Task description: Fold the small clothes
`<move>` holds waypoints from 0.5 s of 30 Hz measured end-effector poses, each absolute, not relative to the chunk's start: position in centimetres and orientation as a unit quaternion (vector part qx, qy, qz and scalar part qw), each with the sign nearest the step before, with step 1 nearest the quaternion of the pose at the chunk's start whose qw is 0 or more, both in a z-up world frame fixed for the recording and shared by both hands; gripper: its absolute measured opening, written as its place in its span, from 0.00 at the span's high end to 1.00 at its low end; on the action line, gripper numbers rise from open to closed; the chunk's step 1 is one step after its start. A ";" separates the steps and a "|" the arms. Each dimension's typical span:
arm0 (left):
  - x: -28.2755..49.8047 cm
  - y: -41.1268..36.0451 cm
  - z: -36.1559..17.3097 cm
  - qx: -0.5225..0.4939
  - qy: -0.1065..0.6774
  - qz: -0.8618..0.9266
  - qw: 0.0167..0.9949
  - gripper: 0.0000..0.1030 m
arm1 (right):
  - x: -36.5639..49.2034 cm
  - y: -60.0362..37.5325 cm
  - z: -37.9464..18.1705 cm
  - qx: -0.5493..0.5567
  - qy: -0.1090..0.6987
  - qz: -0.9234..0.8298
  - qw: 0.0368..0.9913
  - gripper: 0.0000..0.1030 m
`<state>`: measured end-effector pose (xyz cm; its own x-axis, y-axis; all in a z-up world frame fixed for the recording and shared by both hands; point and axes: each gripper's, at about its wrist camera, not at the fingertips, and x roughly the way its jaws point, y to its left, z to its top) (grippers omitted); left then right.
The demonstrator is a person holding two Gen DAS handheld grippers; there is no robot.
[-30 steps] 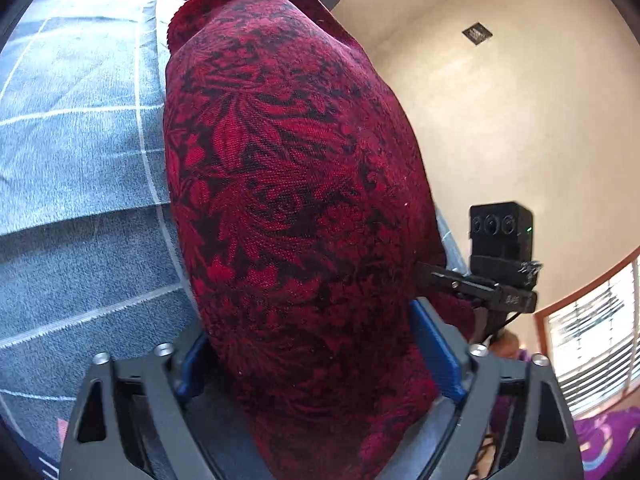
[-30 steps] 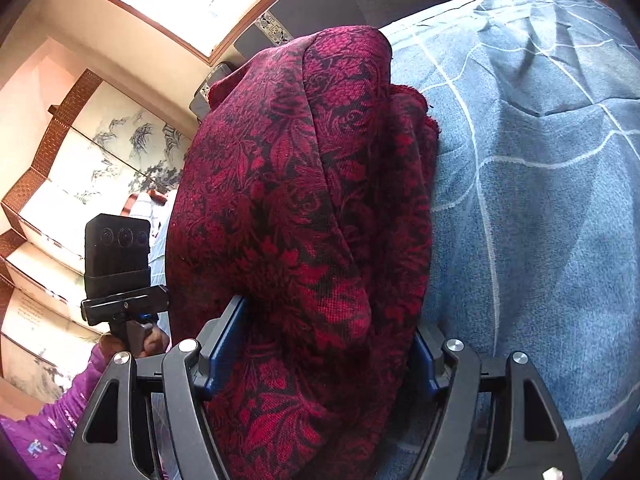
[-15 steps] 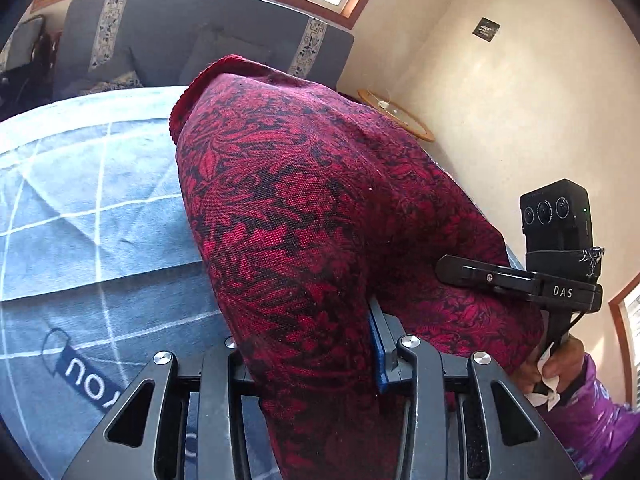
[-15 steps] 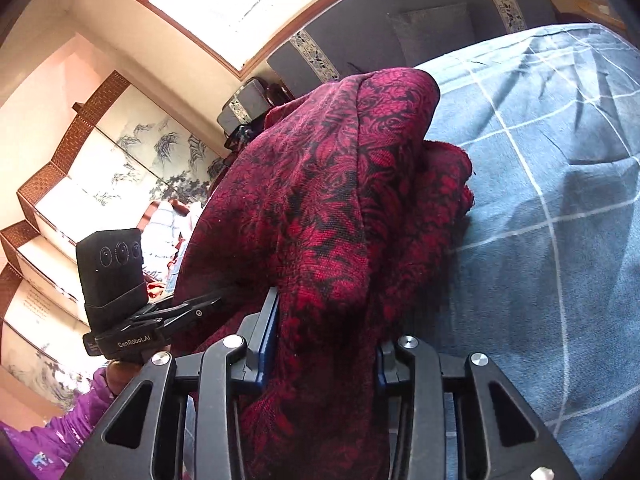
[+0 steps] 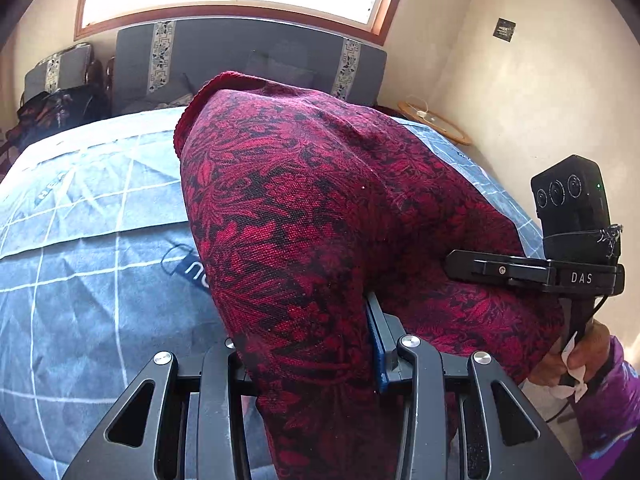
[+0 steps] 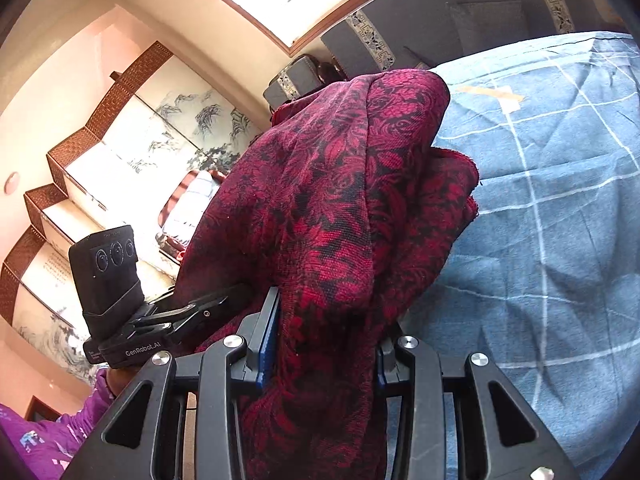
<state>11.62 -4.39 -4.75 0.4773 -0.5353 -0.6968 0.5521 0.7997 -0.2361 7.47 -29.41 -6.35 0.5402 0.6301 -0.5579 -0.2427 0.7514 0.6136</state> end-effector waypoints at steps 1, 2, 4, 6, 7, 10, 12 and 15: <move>11.1 -4.2 -4.7 0.014 0.399 -0.312 0.862 0.63 | 7.5 -28.8 -6.4 0.238 0.406 0.260 0.843 0.66; 10.6 -3.9 -4.8 0.017 0.398 -0.308 0.864 0.63 | 7.4 -28.4 -6.5 0.239 0.407 0.262 0.842 0.66; 9.7 -3.3 -5.1 0.019 0.397 -0.301 0.867 0.63 | 7.3 -27.6 -6.9 0.235 0.412 0.264 0.840 0.66; 8.7 -2.5 -5.4 0.022 0.396 -0.296 0.869 0.63 | 7.0 -27.2 -7.2 0.234 0.416 0.263 0.839 0.66; 8.4 -2.2 -5.6 0.023 0.396 -0.295 0.869 0.63 | 6.8 -27.0 -7.5 0.234 0.417 0.263 0.838 0.66; 7.2 -1.0 -6.5 0.025 0.395 -0.289 0.872 0.63 | 6.2 -26.2 -8.2 0.228 0.423 0.260 0.838 0.66; 6.6 -0.4 -6.9 0.026 0.394 -0.286 0.873 0.63 | 6.0 -25.7 -8.4 0.221 0.425 0.256 0.840 0.66; 6.2 -0.1 -7.4 0.027 0.391 -0.283 0.875 0.63 | 5.9 -24.8 -8.4 0.211 0.426 0.253 0.843 0.66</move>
